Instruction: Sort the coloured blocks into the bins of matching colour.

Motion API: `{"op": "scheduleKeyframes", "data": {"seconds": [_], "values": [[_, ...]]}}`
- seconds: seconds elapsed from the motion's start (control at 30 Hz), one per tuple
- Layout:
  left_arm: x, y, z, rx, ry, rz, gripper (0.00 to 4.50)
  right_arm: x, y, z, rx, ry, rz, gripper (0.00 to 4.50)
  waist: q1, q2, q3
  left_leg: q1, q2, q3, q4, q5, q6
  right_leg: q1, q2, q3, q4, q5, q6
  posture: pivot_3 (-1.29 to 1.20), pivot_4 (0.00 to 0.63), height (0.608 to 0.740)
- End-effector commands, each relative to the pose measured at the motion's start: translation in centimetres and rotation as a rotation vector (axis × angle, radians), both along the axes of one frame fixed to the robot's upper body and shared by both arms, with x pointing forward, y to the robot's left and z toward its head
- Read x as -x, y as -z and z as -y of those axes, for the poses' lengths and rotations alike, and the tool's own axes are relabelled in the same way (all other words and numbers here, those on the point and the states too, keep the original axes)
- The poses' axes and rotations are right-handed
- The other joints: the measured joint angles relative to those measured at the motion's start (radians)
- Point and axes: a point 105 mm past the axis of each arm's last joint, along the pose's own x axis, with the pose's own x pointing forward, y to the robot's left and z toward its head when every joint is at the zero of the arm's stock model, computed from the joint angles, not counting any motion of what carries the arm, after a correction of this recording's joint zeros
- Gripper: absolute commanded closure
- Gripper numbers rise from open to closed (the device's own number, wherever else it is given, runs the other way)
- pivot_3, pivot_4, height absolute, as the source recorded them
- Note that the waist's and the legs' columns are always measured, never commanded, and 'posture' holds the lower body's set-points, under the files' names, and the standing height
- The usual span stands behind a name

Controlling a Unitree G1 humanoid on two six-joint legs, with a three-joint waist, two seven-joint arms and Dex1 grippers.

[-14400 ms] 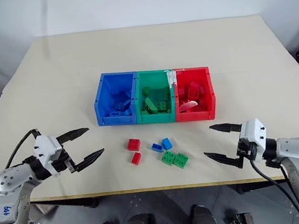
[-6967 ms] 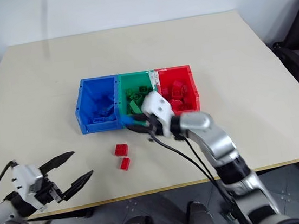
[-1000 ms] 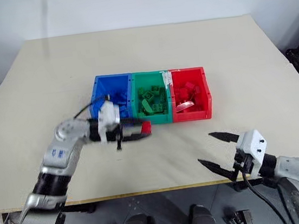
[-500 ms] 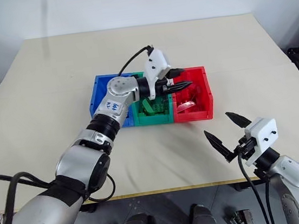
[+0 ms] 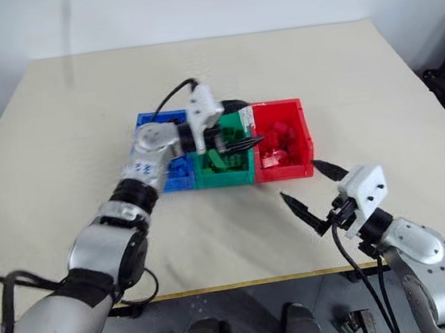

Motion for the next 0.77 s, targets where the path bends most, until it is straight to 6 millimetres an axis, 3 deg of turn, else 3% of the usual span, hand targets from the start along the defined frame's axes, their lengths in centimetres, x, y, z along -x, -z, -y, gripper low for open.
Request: {"op": "scheduleKeyframes", "data": {"seconds": [0.03, 0.13, 0.23, 0.3, 0.37, 0.5, 0.77], "values": [[3.0, -2.0, -3.8, 0.008, 0.041, 0.076, 0.02, -0.2, -0.2, -0.6, 0.031, -0.128, -0.003, 0.00, -0.012, 0.000, 0.000, 0.000, 0.000, 0.000, 0.000, 0.000, 0.000, 0.000, 0.000, 0.000, 0.001, 0.000, 0.000, 0.00, 0.150, 0.740], [6.1, -1.2, -8.9, -0.022, -0.060, 0.053, 0.02, -1.1, 0.3, -0.9, 0.079, -0.223, -0.016, 0.00, -0.020, 0.000, 0.000, 0.001, 0.001, -0.001, -0.001, 0.000, 0.000, 0.000, 0.000, -0.001, 0.001, 0.000, 0.000, 0.00, 0.150, 0.740], [10.4, 0.1, -14.2, -0.047, -0.208, -0.006, 0.02, -2.0, 0.6, -1.4, 0.138, -0.336, -0.022, 0.00, -0.027, 0.001, 0.000, 0.001, 0.001, -0.002, -0.001, 0.000, 0.000, 0.000, 0.000, -0.001, 0.001, 0.000, -0.001, 0.00, 0.150, 0.740], [12.9, 1.2, -16.4, -0.060, -0.302, -0.051, 0.02, -2.4, 0.9, -1.6, 0.177, -0.398, -0.027, 0.00, -0.027, 0.001, 0.001, 0.001, 0.001, -0.002, -0.001, -0.001, 0.000, 0.000, -0.001, -0.001, 0.001, 0.000, -0.001, 0.00, 0.150, 0.740], [14.2, 1.9, -17.3, -0.069, -0.365, -0.077, 0.02, -2.7, 1.2, -1.6, 0.201, -0.431, -0.027, 0.00, -0.012, 0.001, 0.001, 0.001, 0.001, -0.003, -0.001, -0.002, 0.000, 0.001, -0.002, -0.002, 0.000, 0.000, -0.001, 0.00, 0.150, 0.740], [16.3, 5.1, -19.7, -0.138, -0.550, -0.197, 0.02, -3.4, 1.6, -1.8, 0.248, -0.512, -0.038, 0.00, 0.004, 0.001, 0.001, 0.001, 0.000, -0.004, 0.003, -0.003, 0.000, 0.003, -0.003, -0.003, 0.002, 0.000, -0.001, 0.00, 0.150, 0.740], [15.7, 5.0, -18.4, -0.026, -0.576, -0.133, 0.02, -4.5, 1.7, -1.1, 0.228, -0.464, -0.026, 0.00, 0.008, 0.001, 0.001, 0.001, 0.001, -0.003, 0.003, -0.004, -0.002, 0.002, -0.002, -0.003, 0.004, -0.001, -0.002, 0.00, 0.150, 0.740]]}}
